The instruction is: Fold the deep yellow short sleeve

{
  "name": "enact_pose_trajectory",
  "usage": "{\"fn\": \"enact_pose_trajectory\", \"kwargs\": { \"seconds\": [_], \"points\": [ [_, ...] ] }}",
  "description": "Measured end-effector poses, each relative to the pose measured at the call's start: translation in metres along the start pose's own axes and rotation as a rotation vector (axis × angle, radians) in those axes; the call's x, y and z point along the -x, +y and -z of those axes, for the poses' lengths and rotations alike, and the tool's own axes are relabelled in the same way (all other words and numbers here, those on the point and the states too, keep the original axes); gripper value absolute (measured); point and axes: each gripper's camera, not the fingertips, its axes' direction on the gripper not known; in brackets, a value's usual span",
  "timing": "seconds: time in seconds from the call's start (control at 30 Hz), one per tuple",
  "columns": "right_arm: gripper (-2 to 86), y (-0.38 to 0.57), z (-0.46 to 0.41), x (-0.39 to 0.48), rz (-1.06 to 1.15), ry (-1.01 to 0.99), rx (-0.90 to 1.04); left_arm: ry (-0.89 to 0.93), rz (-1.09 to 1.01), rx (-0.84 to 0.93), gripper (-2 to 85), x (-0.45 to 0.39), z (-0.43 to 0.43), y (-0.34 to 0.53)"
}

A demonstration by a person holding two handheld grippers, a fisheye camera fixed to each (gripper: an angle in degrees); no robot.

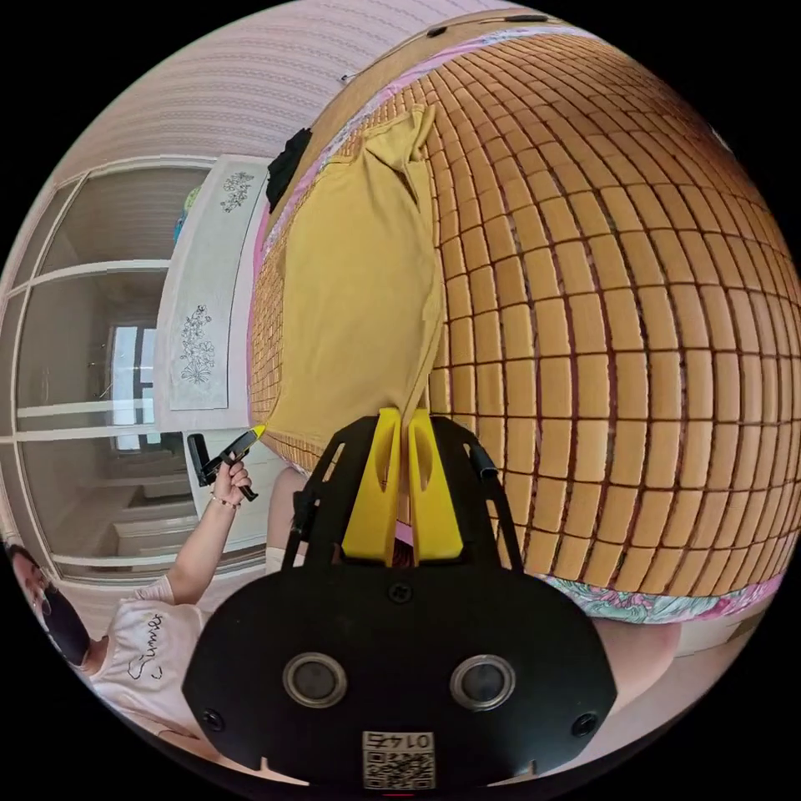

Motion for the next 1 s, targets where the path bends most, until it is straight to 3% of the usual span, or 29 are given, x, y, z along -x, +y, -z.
{"fn": "enact_pose_trajectory", "kwargs": {
  "seconds": [0.23,0.67,1.0],
  "points": [
    [1.2,0.020,-0.012,-0.023,-0.014,0.048,0.003,-0.052,-0.067,0.115,-1.0,-0.018,-0.031,0.005],
    [1.0,0.040,-0.016,-0.024,0.052,0.172,0.047,-0.090,-0.084,0.099,-1.0,-0.042,-0.038,-0.004],
    [1.9,0.096,0.000,-0.047,0.042,0.096,0.077,-0.106,-0.164,0.224,-0.5,-0.074,-0.050,0.018]
  ]
}}
